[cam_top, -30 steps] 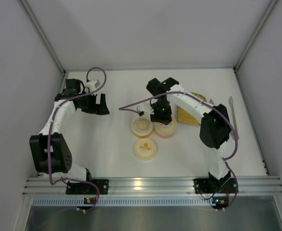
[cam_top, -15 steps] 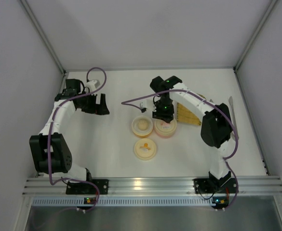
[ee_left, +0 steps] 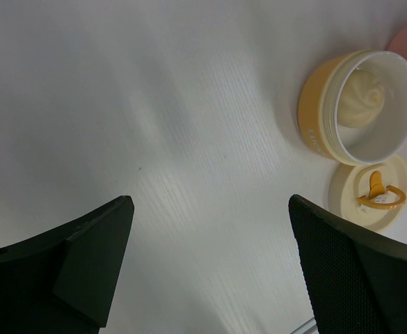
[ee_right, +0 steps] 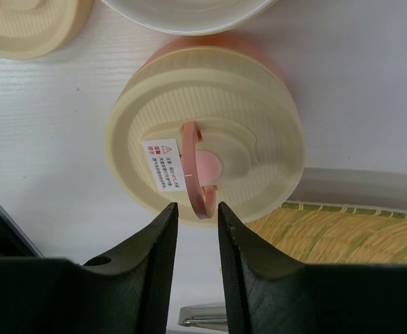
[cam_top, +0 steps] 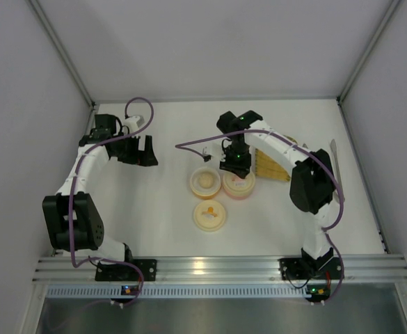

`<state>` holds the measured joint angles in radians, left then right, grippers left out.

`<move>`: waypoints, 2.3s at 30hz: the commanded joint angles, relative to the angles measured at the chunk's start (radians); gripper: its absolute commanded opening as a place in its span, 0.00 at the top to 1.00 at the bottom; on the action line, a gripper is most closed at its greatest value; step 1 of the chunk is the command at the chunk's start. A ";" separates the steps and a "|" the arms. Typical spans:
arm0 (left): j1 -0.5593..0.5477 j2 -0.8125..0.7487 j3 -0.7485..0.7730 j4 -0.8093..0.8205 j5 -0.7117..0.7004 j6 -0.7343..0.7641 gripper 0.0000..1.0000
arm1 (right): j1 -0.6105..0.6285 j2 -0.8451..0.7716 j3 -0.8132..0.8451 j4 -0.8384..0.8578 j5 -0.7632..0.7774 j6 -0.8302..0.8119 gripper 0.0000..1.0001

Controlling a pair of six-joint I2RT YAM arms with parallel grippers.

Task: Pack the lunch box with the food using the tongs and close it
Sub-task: Close the box lid on the packing box, then adjust the box lid on the packing box.

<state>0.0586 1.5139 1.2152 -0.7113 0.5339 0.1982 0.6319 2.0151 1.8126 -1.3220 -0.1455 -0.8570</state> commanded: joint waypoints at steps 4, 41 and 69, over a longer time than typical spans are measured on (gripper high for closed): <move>0.003 -0.038 0.003 0.016 0.014 0.018 0.02 | -0.008 -0.035 -0.006 -0.089 -0.009 0.055 0.74; 0.003 -0.040 0.004 0.016 0.021 0.017 0.02 | -0.015 -0.070 -0.019 -0.023 0.004 0.179 0.33; 0.003 -0.072 0.024 -0.011 0.017 0.027 0.02 | -0.092 -0.257 -0.182 0.027 -0.388 0.193 0.99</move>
<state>0.0586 1.4723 1.2152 -0.7197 0.5343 0.2153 0.5468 1.7462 1.6459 -1.3033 -0.4343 -0.6689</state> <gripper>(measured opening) 0.982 0.011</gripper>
